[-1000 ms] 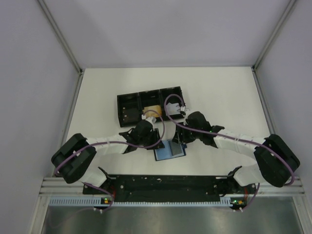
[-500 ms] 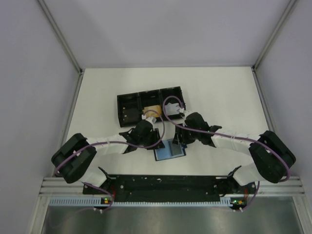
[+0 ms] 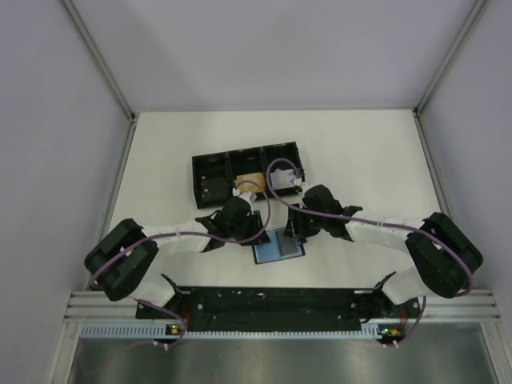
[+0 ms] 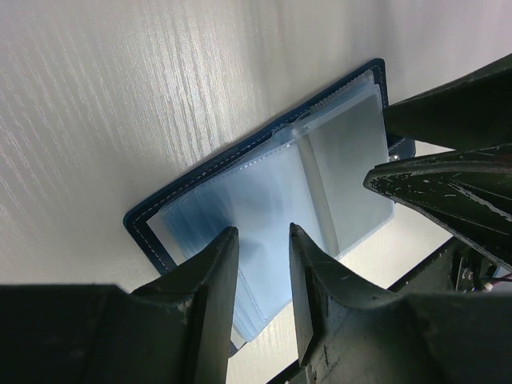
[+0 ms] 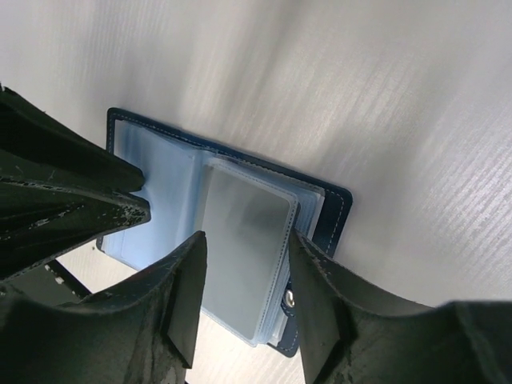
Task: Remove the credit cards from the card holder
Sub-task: Remove the credit card from the card holder.
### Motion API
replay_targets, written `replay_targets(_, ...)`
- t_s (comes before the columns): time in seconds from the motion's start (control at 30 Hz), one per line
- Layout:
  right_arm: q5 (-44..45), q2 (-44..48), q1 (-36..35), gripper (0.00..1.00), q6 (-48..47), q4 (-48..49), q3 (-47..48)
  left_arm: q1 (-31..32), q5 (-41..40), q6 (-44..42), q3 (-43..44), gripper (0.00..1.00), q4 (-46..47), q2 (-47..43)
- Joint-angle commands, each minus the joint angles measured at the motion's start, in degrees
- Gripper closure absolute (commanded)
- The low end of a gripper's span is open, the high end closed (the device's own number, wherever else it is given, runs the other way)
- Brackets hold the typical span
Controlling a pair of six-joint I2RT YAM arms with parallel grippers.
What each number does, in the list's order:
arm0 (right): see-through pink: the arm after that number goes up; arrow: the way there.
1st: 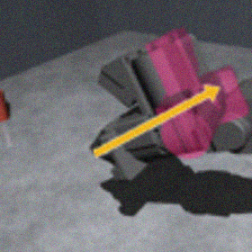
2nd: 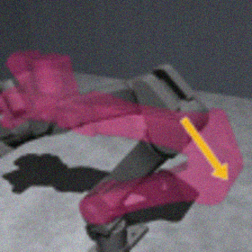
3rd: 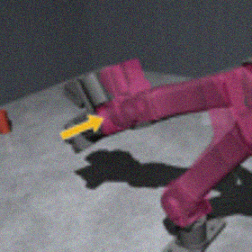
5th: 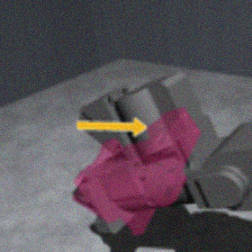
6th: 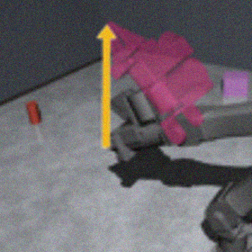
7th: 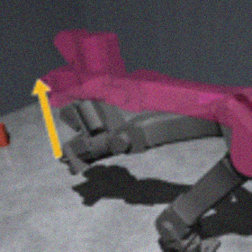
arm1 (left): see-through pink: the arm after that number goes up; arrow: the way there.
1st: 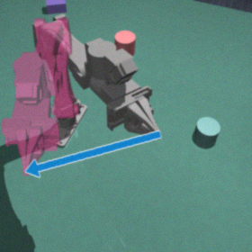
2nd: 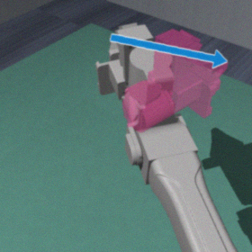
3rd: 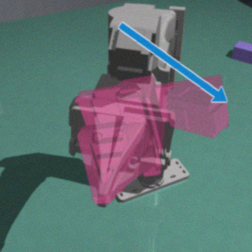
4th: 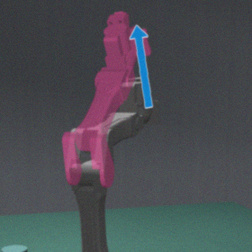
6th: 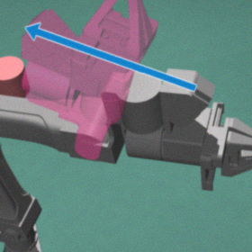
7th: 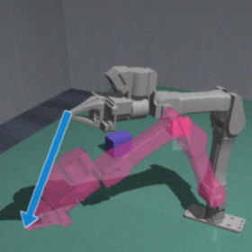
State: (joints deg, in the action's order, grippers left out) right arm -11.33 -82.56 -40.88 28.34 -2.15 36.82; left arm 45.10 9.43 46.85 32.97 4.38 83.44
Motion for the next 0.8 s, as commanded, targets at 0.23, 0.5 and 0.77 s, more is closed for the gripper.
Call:
replay_targets(0.23,-7.47,3.28,-0.60,0.66,0.75,4.35,1.77,0.42,-0.11,-0.36,-1.68,0.63,-3.50,1.81)
replay_targets(0.5,-14.50,4.17,-2.00,0.66,3.74,7.59,3.08,0.34,-1.60,0.26,-2.12,0.63,-4.03,-0.38)
replay_targets(0.77,-17.05,-3.73,-3.85,0.65,7.52,14.01,3.52,0.34,-6.09,1.93,-4.49,0.63,-4.12,-6.97)
